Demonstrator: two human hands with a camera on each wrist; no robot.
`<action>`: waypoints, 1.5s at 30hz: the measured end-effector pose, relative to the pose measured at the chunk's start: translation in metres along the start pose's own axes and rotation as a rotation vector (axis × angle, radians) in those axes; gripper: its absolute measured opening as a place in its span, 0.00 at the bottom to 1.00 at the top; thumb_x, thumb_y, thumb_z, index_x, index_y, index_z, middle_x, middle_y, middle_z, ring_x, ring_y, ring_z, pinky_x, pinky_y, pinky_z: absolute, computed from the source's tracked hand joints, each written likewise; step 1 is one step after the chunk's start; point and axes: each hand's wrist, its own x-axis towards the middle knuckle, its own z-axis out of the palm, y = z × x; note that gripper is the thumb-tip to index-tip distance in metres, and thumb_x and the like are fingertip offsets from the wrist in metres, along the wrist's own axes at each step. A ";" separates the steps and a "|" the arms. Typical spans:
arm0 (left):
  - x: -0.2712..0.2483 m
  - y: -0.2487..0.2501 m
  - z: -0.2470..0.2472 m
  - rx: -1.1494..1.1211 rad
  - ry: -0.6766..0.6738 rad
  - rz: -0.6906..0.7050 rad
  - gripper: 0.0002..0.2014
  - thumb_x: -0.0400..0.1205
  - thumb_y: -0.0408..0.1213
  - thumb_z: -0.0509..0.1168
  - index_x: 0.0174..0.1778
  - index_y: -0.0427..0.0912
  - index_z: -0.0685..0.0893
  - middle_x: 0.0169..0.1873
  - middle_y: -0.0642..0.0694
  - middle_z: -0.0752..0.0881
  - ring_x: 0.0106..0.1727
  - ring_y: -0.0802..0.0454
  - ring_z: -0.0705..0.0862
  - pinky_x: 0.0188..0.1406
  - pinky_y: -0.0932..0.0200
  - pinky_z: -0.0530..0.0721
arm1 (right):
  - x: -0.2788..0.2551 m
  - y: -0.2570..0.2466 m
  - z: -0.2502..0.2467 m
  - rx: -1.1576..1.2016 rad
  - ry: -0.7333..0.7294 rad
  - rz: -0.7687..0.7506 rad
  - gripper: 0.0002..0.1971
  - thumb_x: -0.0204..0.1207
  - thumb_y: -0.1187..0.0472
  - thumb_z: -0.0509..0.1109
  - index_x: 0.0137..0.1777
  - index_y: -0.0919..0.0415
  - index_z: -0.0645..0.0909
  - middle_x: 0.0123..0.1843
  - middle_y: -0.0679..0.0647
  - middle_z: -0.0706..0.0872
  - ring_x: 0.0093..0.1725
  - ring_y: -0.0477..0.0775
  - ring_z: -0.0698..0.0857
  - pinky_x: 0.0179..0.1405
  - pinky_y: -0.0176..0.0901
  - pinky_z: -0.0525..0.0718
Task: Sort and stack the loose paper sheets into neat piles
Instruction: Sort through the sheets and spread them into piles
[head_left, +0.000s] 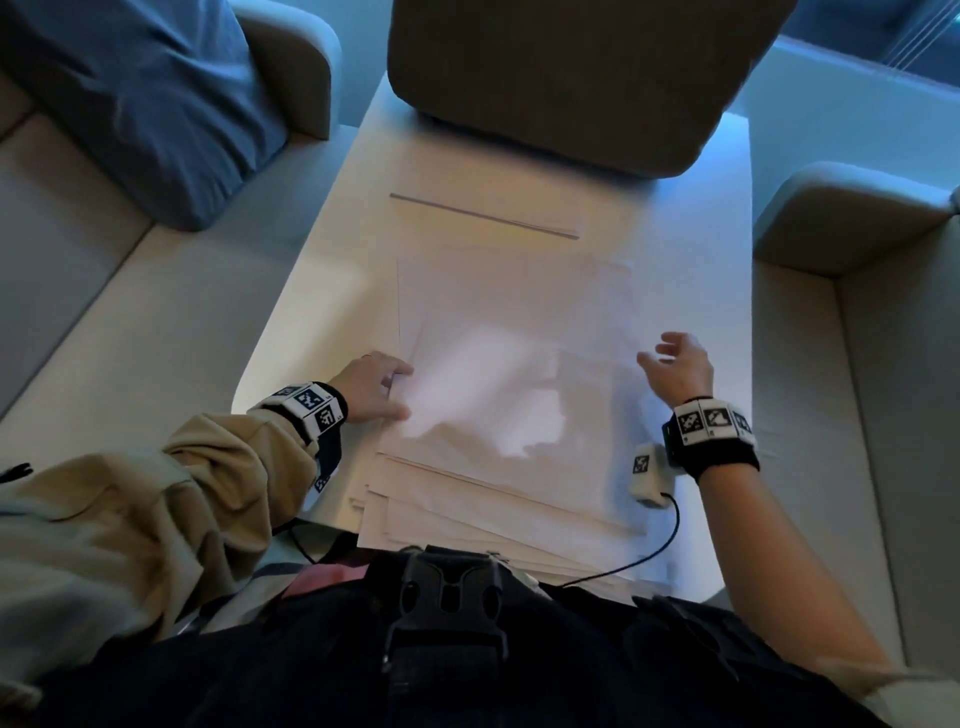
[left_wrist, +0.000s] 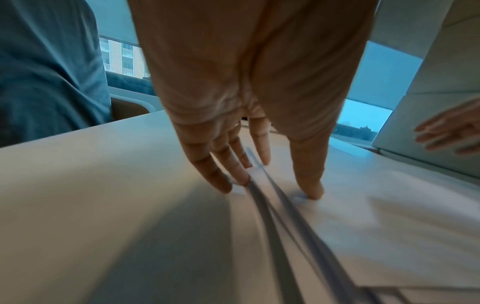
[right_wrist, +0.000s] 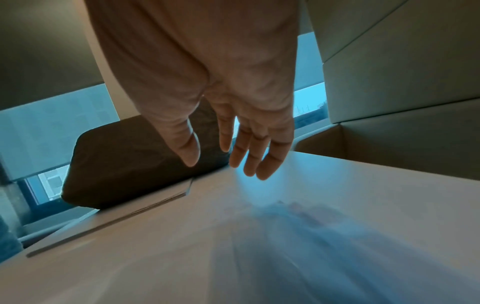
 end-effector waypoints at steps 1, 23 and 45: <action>0.001 0.000 0.000 -0.011 0.006 -0.004 0.32 0.71 0.42 0.77 0.71 0.45 0.75 0.68 0.43 0.74 0.61 0.47 0.80 0.65 0.55 0.77 | 0.009 -0.008 0.001 -0.030 -0.020 0.011 0.25 0.75 0.58 0.73 0.70 0.66 0.73 0.66 0.60 0.82 0.64 0.59 0.82 0.66 0.47 0.75; 0.013 -0.010 0.007 0.117 -0.025 0.039 0.35 0.70 0.44 0.76 0.72 0.44 0.73 0.69 0.45 0.69 0.68 0.49 0.72 0.65 0.62 0.70 | 0.087 -0.014 0.061 -0.335 -0.224 0.356 0.51 0.28 0.36 0.86 0.57 0.56 0.80 0.58 0.61 0.83 0.55 0.69 0.84 0.41 0.77 0.83; 0.042 -0.016 -0.046 0.052 0.050 0.002 0.19 0.77 0.45 0.71 0.63 0.45 0.81 0.63 0.44 0.77 0.53 0.50 0.84 0.61 0.56 0.79 | 0.050 -0.083 0.015 0.538 0.148 0.015 0.14 0.72 0.64 0.71 0.57 0.63 0.79 0.51 0.62 0.84 0.45 0.57 0.80 0.37 0.45 0.81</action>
